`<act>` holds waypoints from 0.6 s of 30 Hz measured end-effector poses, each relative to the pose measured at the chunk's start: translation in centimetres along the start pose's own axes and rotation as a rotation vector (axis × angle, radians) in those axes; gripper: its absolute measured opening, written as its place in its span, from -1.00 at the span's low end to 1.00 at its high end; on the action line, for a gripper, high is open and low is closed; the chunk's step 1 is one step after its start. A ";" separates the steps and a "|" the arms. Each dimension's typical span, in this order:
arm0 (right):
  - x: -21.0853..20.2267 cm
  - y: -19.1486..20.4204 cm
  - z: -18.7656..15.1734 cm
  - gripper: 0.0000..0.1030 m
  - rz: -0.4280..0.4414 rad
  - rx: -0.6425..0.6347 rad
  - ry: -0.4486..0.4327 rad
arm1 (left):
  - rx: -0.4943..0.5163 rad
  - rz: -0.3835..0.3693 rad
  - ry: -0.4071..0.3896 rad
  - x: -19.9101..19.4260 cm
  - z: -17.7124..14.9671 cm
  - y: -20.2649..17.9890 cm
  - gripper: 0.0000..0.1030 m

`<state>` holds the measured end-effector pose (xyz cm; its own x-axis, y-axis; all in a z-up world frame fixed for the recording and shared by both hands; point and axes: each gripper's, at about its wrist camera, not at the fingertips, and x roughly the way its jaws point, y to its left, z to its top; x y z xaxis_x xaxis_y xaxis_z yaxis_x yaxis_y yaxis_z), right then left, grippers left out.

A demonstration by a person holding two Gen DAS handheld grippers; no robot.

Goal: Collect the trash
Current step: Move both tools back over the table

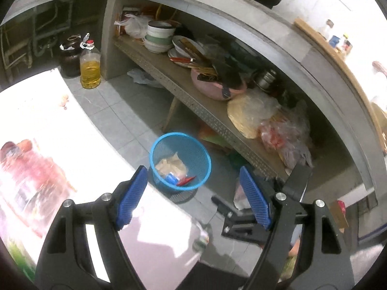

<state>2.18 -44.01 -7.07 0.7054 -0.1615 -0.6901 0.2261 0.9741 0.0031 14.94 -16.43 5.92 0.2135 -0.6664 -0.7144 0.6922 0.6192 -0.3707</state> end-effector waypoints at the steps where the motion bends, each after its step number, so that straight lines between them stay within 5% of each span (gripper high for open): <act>1: -0.6 0.3 0.2 0.87 0.002 0.000 -0.010 | -0.002 0.009 -0.007 -0.8 -0.5 0.3 0.44; 18: -3.9 2.3 4.6 0.87 -0.096 0.018 -0.048 | -0.141 0.137 -0.139 -10.7 -8.6 8.1 0.46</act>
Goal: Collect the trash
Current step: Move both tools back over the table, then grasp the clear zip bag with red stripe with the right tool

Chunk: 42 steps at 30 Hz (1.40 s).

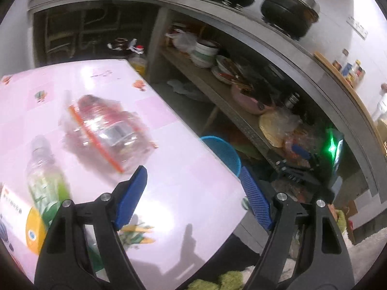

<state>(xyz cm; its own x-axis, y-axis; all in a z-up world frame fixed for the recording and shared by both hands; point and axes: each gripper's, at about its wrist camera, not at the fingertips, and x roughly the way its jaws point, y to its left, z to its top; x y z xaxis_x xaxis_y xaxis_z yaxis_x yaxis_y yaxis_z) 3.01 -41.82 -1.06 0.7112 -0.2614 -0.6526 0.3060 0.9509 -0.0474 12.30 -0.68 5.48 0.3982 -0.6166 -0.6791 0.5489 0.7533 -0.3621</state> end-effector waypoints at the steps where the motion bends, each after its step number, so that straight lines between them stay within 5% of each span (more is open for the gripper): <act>1: -0.2 0.1 0.3 0.87 0.010 0.004 -0.007 | -0.012 0.009 -0.009 -0.4 -0.3 0.6 0.46; 9: -1.3 2.5 2.3 0.87 0.196 0.045 -0.051 | -0.055 0.113 -0.063 -2.7 -2.0 3.2 0.46; 22: -0.5 12.8 5.0 0.87 0.543 -0.072 0.032 | -0.110 0.244 -0.108 -4.9 -4.5 7.6 0.46; 30: -0.5 20.7 3.2 0.87 0.602 -0.356 -0.029 | -0.186 0.272 -0.156 -6.2 -4.8 10.1 0.46; 42: 2.1 29.4 -0.2 0.75 0.391 -0.689 -0.124 | -0.214 0.292 -0.166 -6.9 -4.9 11.9 0.46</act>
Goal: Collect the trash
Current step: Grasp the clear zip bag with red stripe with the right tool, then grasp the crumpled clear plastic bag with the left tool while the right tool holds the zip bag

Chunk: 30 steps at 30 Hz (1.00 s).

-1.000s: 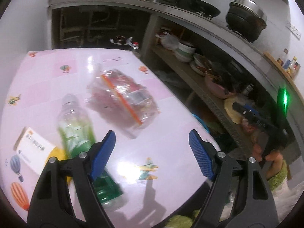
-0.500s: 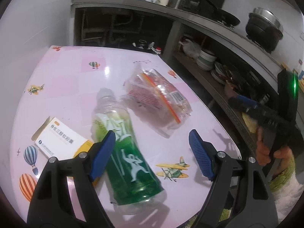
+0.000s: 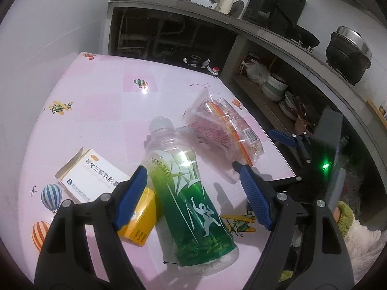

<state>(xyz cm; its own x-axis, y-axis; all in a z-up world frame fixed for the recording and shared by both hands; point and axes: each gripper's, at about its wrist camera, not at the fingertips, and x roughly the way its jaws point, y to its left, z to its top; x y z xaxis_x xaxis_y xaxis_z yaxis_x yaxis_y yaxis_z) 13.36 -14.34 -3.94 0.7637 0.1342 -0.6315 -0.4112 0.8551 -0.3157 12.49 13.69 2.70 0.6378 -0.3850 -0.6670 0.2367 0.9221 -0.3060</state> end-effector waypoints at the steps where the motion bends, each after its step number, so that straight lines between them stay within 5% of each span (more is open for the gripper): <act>1: 0.1 0.2 0.0 0.65 -0.010 -0.011 0.005 | -0.001 -0.001 0.001 0.1 0.0 0.1 0.46; 7: -0.7 -0.3 -0.1 0.13 -0.014 0.022 0.007 | 0.003 -0.003 0.002 0.2 0.1 -0.1 0.46; 30: -5.6 -11.4 -4.5 -0.27 0.070 0.553 -0.008 | 0.041 -0.098 0.029 2.8 3.2 -4.3 0.46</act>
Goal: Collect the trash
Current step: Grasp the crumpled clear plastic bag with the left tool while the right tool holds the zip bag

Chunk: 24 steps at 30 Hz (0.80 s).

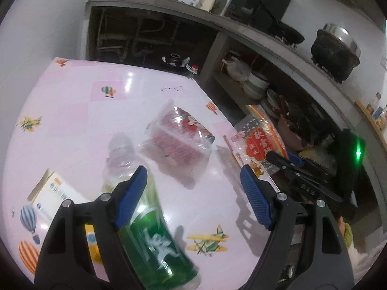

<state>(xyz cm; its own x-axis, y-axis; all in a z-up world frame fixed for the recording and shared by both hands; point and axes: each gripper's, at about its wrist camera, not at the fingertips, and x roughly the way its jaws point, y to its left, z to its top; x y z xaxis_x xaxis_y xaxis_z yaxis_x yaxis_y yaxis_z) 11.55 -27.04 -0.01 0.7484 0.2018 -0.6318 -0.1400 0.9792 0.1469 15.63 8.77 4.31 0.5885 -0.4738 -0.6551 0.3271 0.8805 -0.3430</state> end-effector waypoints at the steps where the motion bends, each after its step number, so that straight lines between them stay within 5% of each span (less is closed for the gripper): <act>1: -0.1 -0.5 0.0 -0.27 0.003 0.018 0.001 | 0.019 -0.002 0.010 0.7 0.4 -0.6 0.46; 13: -0.9 -3.6 -0.8 -0.29 0.031 0.110 -0.019 | 0.286 0.264 0.111 8.9 1.5 -6.6 0.44; 24: -1.0 -5.6 -1.3 -0.29 0.074 0.158 -0.025 | 0.268 0.356 0.206 11.9 1.5 -5.7 -0.26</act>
<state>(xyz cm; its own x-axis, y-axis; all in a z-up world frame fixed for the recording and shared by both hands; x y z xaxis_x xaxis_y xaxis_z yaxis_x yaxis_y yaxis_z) 10.78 -32.65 -1.16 0.7562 0.2704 -0.5959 -0.0930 0.9458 0.3112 21.92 -1.93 -0.52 0.5489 -0.1075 -0.8290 0.3264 0.9405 0.0942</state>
